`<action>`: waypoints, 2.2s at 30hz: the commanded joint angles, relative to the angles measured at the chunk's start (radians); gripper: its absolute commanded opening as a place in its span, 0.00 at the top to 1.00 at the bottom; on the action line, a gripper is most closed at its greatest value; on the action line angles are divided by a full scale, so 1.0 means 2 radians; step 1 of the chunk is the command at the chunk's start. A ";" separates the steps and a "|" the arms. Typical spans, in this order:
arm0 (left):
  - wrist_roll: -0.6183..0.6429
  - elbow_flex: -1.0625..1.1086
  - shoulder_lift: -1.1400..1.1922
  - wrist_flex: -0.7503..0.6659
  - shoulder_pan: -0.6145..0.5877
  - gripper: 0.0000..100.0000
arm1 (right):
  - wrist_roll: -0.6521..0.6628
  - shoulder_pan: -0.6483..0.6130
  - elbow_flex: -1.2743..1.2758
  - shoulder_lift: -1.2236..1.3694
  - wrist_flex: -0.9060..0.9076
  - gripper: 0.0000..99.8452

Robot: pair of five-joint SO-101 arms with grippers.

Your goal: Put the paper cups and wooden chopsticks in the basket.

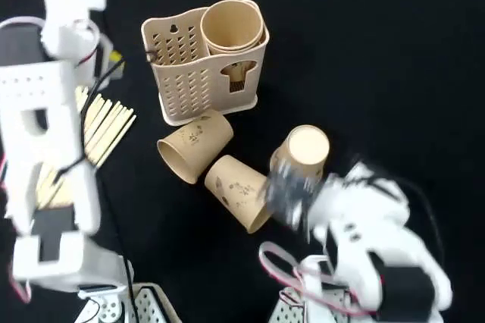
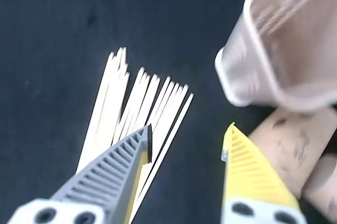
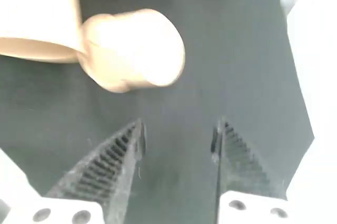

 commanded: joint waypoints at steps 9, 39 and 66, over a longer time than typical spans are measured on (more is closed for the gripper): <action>-0.097 0.478 -0.331 -0.192 -0.054 0.77 | -0.036 -0.187 0.137 -0.028 0.008 0.78; -0.121 0.978 -0.554 -0.526 -0.017 0.76 | -0.012 -0.175 0.360 -0.030 -0.297 0.99; -0.045 1.110 -0.550 -0.804 0.125 0.72 | -0.129 -0.143 0.027 -0.030 -0.074 0.99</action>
